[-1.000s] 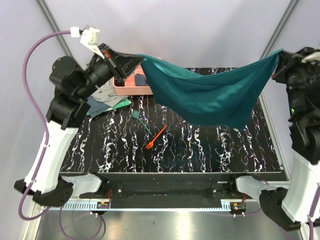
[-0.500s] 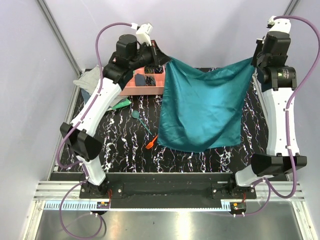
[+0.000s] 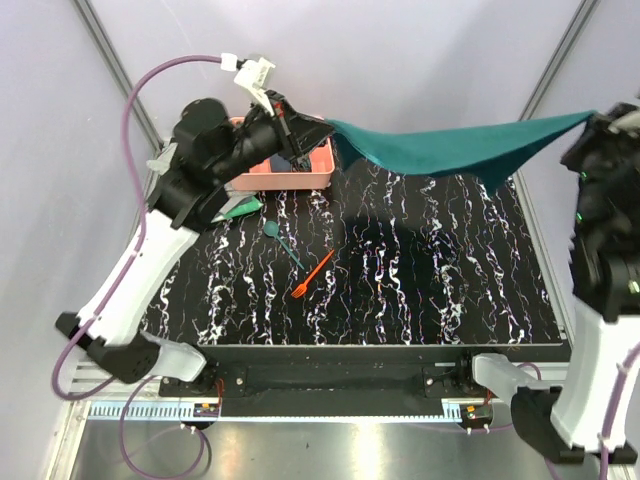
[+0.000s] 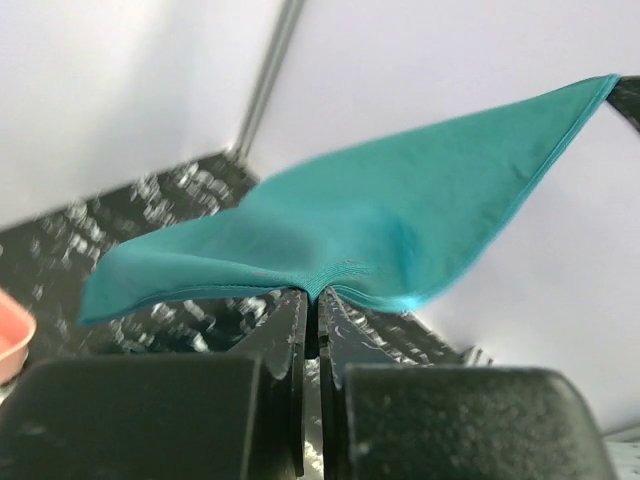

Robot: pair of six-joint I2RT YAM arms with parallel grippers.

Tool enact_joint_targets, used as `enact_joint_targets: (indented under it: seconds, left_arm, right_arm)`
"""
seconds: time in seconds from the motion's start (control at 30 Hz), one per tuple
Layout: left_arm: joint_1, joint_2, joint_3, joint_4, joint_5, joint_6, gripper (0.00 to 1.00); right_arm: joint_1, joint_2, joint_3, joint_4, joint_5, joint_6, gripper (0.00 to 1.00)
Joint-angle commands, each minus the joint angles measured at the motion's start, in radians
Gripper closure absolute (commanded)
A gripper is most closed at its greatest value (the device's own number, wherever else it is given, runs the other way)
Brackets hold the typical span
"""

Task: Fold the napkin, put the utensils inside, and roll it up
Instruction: Flatten the napkin out

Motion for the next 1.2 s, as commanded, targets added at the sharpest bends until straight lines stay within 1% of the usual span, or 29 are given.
enact_joint_targets:
  seconds: [0.0,0.1,0.2,0.3,0.33,0.4,0.43,0.47,0.5,0.53,0.6,0.63,0.67,0.7,0.73,0.77,0.8,0.83,0.87,0.9,0.93,0.97,1.0,1.03,1.07,1.1,1.13,1.17]
  left_arm:
    - [-0.053,-0.098,-0.025,0.074,-0.065,0.034,1.0]
    - [-0.076,-0.127,-0.018,0.071,-0.081,0.035,1.0]
    - [-0.087,-0.126,0.002,0.071,-0.092,0.042,1.0]
    - [-0.087,-0.065,0.05,0.036,-0.122,0.068,1.0]
    - [-0.084,-0.039,0.092,0.019,-0.133,0.081,1.0]
    - [-0.072,0.053,0.13,-0.001,-0.127,0.094,1.0]
    - [-0.032,0.089,0.156,0.006,-0.096,0.077,1.0]
    - [-0.009,0.163,0.169,0.014,-0.058,0.025,1.0]
    - [0.012,0.204,0.183,0.032,-0.003,0.002,1.0]
    - [0.046,0.286,0.221,0.035,0.01,-0.014,1.0]
    - [0.072,0.378,0.293,0.051,0.036,-0.04,1.0]
    - [0.1,0.484,0.323,0.057,0.049,-0.053,1.0]
    - [0.112,0.542,0.359,0.061,0.066,-0.088,1.0]
    - [0.139,0.604,0.44,0.069,0.097,-0.109,1.0]
    - [0.152,0.724,0.481,0.075,0.108,-0.127,1.0]
    - [0.164,0.782,0.514,0.089,0.12,-0.177,1.0]
    - [0.176,0.836,0.56,0.142,0.155,-0.207,1.0]
    - [0.195,0.923,0.574,0.176,0.171,-0.234,0.96]
    - [0.203,0.958,0.585,0.21,0.181,-0.277,0.91]
    - [0.206,0.988,0.593,0.272,0.194,-0.29,0.72]
    - [0.209,1.023,0.593,0.294,0.197,-0.296,0.58]
    - [0.209,1.032,0.593,0.313,0.194,-0.291,0.39]
    - [0.206,1.034,0.579,0.315,0.197,-0.282,0.21]
    - [0.204,1.019,0.562,0.339,0.195,-0.27,0.13]
    - [0.2,1.002,0.539,0.363,0.195,-0.244,0.1]
    - [0.197,0.977,0.468,0.386,0.194,-0.23,0.06]
    - [0.19,0.915,0.422,0.414,0.191,-0.219,0.02]
    - [0.186,0.879,0.376,0.466,0.188,-0.196,0.01]
  right_arm:
    - [-0.001,-0.043,0.079,-0.012,-0.064,0.01,1.0]
    - [-0.001,-0.027,0.154,-0.093,-0.104,0.035,1.0]
    - [-0.001,0.0,0.171,-0.098,-0.107,0.047,1.0]
    - [-0.003,0.083,0.153,-0.082,-0.05,0.041,1.0]
    - [-0.003,0.101,0.137,-0.068,-0.008,0.03,1.0]
    - [-0.001,0.163,0.07,-0.011,0.025,0.0,1.0]
    - [-0.001,0.183,0.046,0.007,0.039,-0.008,1.0]
    - [-0.001,0.204,0.003,0.023,0.043,-0.011,1.0]
    - [-0.036,0.245,-0.02,0.058,0.048,-0.014,1.0]
    - [-0.046,0.265,-0.045,0.083,0.051,-0.014,1.0]
    - [-0.091,0.342,-0.116,0.167,0.03,-0.013,1.0]
    - [-0.107,0.376,-0.128,0.188,0.01,-0.011,1.0]
    - [-0.124,0.417,-0.14,0.213,-0.001,-0.016,1.0]
    - [-0.145,0.51,-0.136,0.253,-0.015,-0.022,1.0]
    - [-0.156,0.564,-0.127,0.271,-0.036,-0.027,1.0]
    - [-0.164,0.621,-0.092,0.284,-0.045,-0.034,1.0]
    - [-0.17,0.738,-0.064,0.303,-0.055,-0.039,1.0]
    - [-0.182,0.799,-0.03,0.305,-0.077,-0.039,1.0]
    - [-0.187,0.86,0.046,0.307,-0.091,-0.042,1.0]
    - [-0.193,0.975,0.088,0.304,-0.11,-0.045,1.0]
    - [-0.196,1.031,0.131,0.299,-0.142,-0.048,1.0]
    - [-0.198,1.08,0.219,0.288,-0.159,-0.053,0.78]
    - [-0.198,1.17,0.27,0.243,-0.188,-0.057,0.57]
    - [-0.198,1.21,0.322,0.21,-0.24,-0.06,0.38]
    - [-0.198,1.244,0.429,0.171,-0.261,-0.054,0.29]
    - [-0.198,1.287,0.471,0.099,-0.284,-0.048,0.23]
    - [-0.198,1.29,0.494,0.077,-0.308,-0.039,0.21]
    - [-0.198,1.28,0.477,0.068,-0.317,-0.018,0.21]
